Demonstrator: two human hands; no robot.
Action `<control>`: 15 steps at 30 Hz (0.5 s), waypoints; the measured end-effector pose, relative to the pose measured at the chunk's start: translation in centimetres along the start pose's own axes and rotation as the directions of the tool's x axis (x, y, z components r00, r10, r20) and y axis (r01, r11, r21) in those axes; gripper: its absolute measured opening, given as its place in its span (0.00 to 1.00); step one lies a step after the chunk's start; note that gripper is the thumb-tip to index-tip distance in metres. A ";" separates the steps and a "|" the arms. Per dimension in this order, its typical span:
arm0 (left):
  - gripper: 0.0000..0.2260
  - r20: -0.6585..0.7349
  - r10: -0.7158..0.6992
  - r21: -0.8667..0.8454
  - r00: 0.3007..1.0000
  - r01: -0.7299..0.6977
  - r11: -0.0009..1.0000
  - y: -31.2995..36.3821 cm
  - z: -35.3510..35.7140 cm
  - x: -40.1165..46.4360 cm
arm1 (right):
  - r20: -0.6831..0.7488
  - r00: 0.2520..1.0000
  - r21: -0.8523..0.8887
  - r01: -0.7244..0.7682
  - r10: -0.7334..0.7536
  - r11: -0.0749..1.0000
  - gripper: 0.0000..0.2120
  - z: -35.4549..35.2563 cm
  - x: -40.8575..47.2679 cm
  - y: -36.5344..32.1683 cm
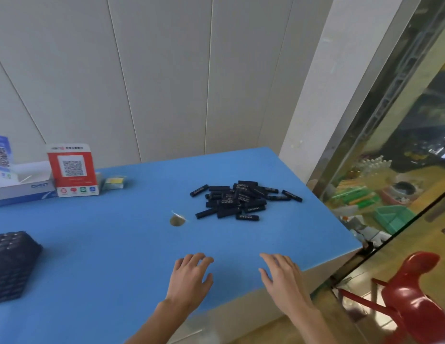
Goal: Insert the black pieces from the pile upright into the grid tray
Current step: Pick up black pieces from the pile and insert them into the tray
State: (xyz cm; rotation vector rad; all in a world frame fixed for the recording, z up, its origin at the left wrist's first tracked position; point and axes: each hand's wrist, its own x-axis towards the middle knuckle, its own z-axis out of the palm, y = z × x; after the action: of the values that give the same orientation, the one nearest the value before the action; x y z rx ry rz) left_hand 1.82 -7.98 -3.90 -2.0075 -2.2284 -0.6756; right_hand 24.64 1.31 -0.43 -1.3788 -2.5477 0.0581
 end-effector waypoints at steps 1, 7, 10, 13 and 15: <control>0.18 0.003 -0.003 -0.002 1.000 0.003 1.000 0.2 0.7 1.0 | 0.018 1.000 -0.002 -0.004 0.004 1.000 0.17 0.3 0.7 0.7; 0.21 -0.010 -0.025 -0.041 1.000 0.024 0.999 1.1 4.4 7.1 | 0.095 0.995 0.007 0.039 -0.039 0.999 0.16 1.3 5.8 4.6; 0.24 -0.044 -0.043 -0.057 0.998 0.040 0.998 0.9 5.8 9.8 | 0.072 0.997 0.040 0.024 -0.027 0.999 0.16 2.2 8.8 5.6; 0.26 -0.075 -0.087 -0.058 0.993 0.083 0.995 0.9 6.8 12.0 | 0.063 0.998 0.069 0.014 -0.018 0.998 0.15 3.6 10.9 6.0; 0.25 -0.089 -0.114 -0.038 0.989 0.111 0.993 1.2 7.2 12.9 | 0.054 0.998 0.078 0.022 -0.026 0.997 0.14 4.5 11.9 6.1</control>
State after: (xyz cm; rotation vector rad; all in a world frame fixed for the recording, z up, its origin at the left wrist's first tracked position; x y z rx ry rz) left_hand 2.83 6.67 -5.74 -1.8363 -2.3054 -0.8031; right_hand 22.36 14.97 -3.39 -1.3359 -2.5768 0.1902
